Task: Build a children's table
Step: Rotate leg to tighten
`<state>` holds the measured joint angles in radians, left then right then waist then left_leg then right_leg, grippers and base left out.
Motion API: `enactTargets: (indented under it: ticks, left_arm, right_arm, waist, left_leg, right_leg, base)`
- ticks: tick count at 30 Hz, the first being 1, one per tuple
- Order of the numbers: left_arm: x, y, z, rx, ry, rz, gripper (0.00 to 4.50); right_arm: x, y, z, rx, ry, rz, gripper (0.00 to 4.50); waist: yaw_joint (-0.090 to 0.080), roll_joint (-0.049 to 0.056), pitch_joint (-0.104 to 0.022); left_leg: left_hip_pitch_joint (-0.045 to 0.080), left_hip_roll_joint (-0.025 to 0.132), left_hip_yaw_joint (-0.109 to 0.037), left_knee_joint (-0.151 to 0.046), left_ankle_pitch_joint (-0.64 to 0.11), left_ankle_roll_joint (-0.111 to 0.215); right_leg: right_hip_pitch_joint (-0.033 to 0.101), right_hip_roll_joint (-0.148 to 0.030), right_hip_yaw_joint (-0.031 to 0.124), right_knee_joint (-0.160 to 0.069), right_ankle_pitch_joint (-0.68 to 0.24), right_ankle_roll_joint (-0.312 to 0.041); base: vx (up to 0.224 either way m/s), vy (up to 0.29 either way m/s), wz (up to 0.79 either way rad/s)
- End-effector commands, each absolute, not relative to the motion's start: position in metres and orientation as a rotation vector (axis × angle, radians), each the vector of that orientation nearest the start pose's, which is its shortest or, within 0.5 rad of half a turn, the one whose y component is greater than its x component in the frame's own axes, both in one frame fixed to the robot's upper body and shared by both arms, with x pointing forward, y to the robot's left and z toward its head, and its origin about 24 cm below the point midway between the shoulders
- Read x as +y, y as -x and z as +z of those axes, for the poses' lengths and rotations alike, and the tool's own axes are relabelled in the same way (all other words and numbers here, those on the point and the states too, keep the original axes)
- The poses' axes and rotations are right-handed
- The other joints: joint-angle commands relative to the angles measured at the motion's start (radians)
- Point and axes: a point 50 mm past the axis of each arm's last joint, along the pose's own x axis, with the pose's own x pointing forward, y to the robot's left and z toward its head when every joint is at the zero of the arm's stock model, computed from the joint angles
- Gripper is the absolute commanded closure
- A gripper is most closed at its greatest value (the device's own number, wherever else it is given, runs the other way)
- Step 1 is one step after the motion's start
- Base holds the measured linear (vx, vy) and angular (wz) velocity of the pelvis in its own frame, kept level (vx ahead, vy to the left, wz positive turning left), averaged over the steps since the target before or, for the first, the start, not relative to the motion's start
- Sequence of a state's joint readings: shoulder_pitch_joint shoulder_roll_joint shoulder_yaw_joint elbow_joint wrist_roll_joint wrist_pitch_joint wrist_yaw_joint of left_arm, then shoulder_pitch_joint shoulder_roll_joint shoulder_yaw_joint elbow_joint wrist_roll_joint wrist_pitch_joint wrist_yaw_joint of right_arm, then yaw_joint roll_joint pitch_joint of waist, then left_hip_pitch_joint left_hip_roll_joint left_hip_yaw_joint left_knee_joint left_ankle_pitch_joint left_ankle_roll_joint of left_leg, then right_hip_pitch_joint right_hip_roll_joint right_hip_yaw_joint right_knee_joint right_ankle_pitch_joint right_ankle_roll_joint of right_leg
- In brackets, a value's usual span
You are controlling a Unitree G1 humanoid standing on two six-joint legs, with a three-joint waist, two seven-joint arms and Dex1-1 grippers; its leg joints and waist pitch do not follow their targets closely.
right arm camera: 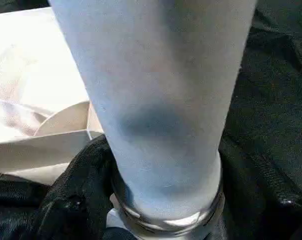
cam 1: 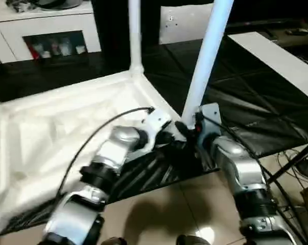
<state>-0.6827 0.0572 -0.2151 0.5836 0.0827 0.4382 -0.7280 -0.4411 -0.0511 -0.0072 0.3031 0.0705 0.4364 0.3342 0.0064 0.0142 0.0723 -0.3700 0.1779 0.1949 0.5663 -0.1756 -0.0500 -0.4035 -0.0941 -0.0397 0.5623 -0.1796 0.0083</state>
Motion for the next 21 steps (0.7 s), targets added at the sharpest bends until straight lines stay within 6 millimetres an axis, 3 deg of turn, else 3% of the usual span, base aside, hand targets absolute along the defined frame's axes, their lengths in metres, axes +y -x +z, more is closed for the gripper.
enactTargets:
  ticks: [1, 7, 9, 11, 15, 18, 21]
  left_arm:
    - [0.044, -0.347, 0.081, 0.341, -0.212, -0.863, 4.5]
    - [0.053, -0.338, 0.073, 0.361, -0.276, -0.939, 4.5]
    - [0.061, -0.333, 0.069, 0.37, -0.304, -1.013, 4.5]
    - [0.065, -0.332, 0.067, 0.374, -0.314, -1.049, 4.5]
    - [0.079, -0.325, 0.063, 0.373, -0.402, -1.199, 4.5]
    - [0.089, -0.321, 0.06, 0.38, -0.466, -1.29, 4.5]
    - [0.098, -0.316, 0.057, 0.412, -0.511, -1.388, 4.5]
  right_arm:
    - [-0.058, -0.308, 0.043, 0.375, -0.141, 0.666, 1.24]
    - [-0.073, -0.307, 0.045, 0.324, -0.117, 0.637, 0.65]
    - [-0.086, -0.304, 0.048, 0.265, -0.07, 0.681, 0.53]
    - [-0.092, -0.302, 0.05, 0.241, -0.056, 0.709, 0.28]
    - [-0.116, -0.295, 0.059, 0.189, 0.019, 0.826, 0.06]
    - [-0.129, -0.291, 0.06, 0.187, 0.119, 0.901, 0.06]
    - [-0.139, -0.284, 0.06, 0.206, 0.189, 1.016, 0.06]
  waist:
    - [0.009, -0.013, -0.054]
    - [0.009, -0.01, -0.064]
    - [0.013, -0.009, -0.064]
    - [0.016, -0.01, -0.068]
    - [0.022, -0.011, -0.072]
    - [0.029, -0.01, -0.066]
    - [0.04, -0.007, -0.059]
  left_leg:
    - [0.01, 0.042, -0.027, -0.08, -0.333, 0.022]
    - [0.002, 0.043, -0.022, -0.073, -0.237, 0.055]
    - [0.006, 0.042, -0.016, -0.068, -0.205, 0.072]
    - [-0.001, 0.04, -0.015, -0.061, -0.145, 0.1]
    - [-0.001, 0.04, -0.012, -0.05, -0.078, 0.142]
    - [0.001, 0.042, -0.01, -0.05, -0.123, 0.137]
    - [0.016, 0.05, -0.007, -0.057, -0.209, 0.084]
  right_leg:
    - [0.026, -0.047, 0.029, -0.08, -0.399, -0.15]
    - [0.041, -0.048, 0.027, -0.059, -0.238, -0.203]
    - [0.038, -0.046, 0.029, -0.058, -0.186, -0.221]
    - [0.048, -0.046, 0.028, -0.046, -0.107, -0.239]
    - [0.053, -0.042, 0.026, -0.031, 0.011, -0.276]
    - [0.046, -0.044, 0.027, -0.036, -0.05, -0.275]
    - [0.036, -0.042, 0.029, -0.048, -0.196, -0.253]
  base:
    - [0.0, 0.0, 0.0]
    - [0.0, 0.0, 0.0]
    - [0.051, -0.024, 0.02]
    - [0.0, 0.0, 0.0]
    - [0.0, 0.0, 0.0]
    - [0.0, 0.0, 0.0]
    - [0.0, 0.0, 0.0]
